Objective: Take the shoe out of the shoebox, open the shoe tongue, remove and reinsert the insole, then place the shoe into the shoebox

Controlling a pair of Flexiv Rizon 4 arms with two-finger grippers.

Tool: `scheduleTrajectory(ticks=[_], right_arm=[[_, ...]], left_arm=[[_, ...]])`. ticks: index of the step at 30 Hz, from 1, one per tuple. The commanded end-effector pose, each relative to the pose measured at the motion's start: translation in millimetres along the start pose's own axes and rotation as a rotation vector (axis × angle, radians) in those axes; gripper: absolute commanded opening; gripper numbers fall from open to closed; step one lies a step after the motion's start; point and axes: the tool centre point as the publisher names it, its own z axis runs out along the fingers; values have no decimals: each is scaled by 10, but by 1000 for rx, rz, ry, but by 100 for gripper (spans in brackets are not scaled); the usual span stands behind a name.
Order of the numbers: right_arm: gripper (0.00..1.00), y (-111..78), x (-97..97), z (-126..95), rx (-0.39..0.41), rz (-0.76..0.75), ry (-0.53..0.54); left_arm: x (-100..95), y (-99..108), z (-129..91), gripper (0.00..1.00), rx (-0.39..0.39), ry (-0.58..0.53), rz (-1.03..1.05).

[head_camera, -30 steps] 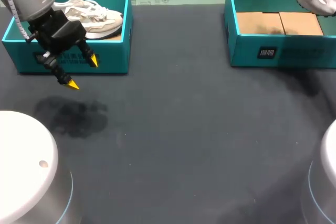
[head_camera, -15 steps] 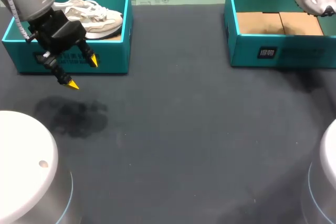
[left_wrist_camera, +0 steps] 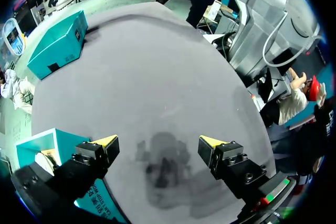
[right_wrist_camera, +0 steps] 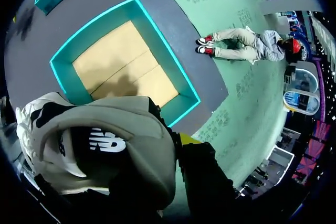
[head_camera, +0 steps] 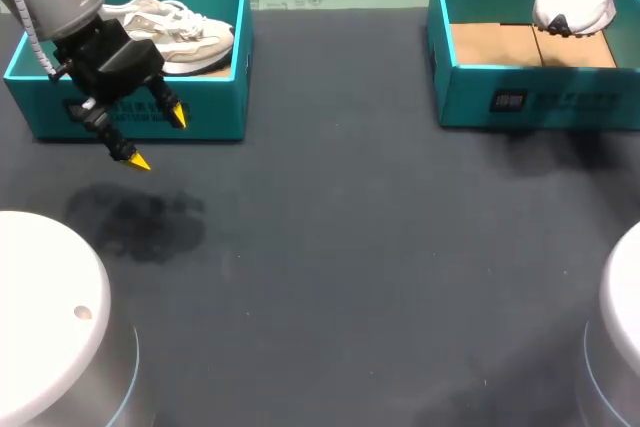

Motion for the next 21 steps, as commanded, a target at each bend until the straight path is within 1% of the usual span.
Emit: scheduleTrajectory(ticks=[1, 12, 14, 15, 17, 18, 19, 21], right_arm=[[0, -210, 202, -14, 94, 471, 18], [0, -210, 202, -14, 94, 471, 18], [0, -334, 159, 105, 40, 601, 76], [0, -404, 154, 162, 54, 670, 71], [0, -528, 165, 272, 41, 772, 90], [0, -581, 175, 315, 41, 811, 86], [0, -627, 186, 345, 12, 842, 93], [0, -699, 218, 391, 14, 901, 68]], left_arm=[[7, 2, 2, 100, -3, -1, 1], [7, 2, 2, 100, -3, -1, 1], [7, 2, 2, 100, -3, -1, 1], [7, 2, 2, 100, -3, -1, 1], [7, 2, 2, 100, -3, -1, 1], [7, 2, 2, 100, -3, -1, 1], [7, 2, 2, 100, -3, -1, 1], [7, 2, 2, 100, -3, -1, 1]])
